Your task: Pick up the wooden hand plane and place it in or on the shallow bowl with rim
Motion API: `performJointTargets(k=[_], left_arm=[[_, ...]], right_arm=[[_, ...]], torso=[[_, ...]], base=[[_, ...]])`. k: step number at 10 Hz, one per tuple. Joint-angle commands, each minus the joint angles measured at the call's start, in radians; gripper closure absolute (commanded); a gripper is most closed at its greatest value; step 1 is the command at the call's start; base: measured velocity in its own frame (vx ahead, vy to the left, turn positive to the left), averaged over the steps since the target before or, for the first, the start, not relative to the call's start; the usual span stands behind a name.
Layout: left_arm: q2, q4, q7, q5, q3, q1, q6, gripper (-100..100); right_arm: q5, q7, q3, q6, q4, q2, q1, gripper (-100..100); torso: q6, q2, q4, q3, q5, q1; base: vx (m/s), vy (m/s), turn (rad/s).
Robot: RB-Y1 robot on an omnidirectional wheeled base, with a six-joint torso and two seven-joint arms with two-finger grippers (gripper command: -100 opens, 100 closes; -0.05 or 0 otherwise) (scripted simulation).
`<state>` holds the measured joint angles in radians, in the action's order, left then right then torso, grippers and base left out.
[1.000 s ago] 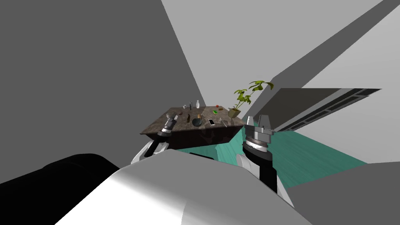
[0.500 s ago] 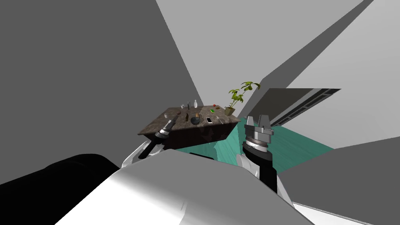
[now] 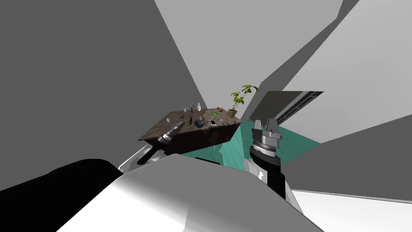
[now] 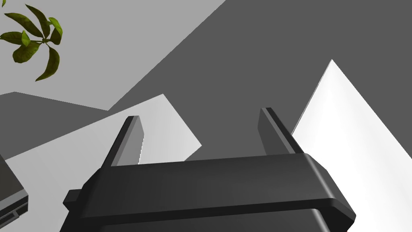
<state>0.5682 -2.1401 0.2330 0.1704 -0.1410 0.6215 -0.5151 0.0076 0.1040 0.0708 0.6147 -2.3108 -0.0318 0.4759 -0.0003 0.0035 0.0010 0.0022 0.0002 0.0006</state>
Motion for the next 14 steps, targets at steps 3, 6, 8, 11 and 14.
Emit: performJointTargets(k=[3,6,8,11,14], left_arm=[[0.101,0.034,0.080,0.069,-0.019,0.043,-0.028,-100],[0.171,0.053,0.117,0.103,-0.029,0.065,-0.042,-100],[0.225,0.074,0.156,0.138,-0.038,0.087,-0.056,-100],[0.313,0.119,0.233,0.211,-0.057,0.134,-0.084,-100],[0.386,0.144,0.272,0.250,-0.066,0.158,-0.097,-100]], right_arm=[[0.000,0.000,0.000,0.000,0.000,0.000,0.000,0],[0.000,0.000,0.000,0.000,0.000,0.000,0.000,0],[0.000,0.000,0.000,0.000,0.000,0.000,0.000,0],[0.000,0.000,0.000,0.000,0.000,0.000,0.000,0],[0.000,0.000,0.000,0.000,0.000,0.000,0.000,0]], torso=[[0.000,-0.001,0.000,0.000,0.000,0.000],[0.000,-0.001,0.000,-0.001,0.000,0.000],[0.001,-0.001,0.000,-0.001,0.000,0.000],[0.000,-0.003,-0.001,-0.002,0.000,0.001],[0.001,-0.004,-0.001,-0.002,0.000,0.001]], base=[[-0.049,-0.014,-0.145],[-0.038,-0.014,-0.109],[-0.030,-0.012,-0.161],[-0.018,-0.008,-0.180],[-0.004,-0.005,-0.133]])
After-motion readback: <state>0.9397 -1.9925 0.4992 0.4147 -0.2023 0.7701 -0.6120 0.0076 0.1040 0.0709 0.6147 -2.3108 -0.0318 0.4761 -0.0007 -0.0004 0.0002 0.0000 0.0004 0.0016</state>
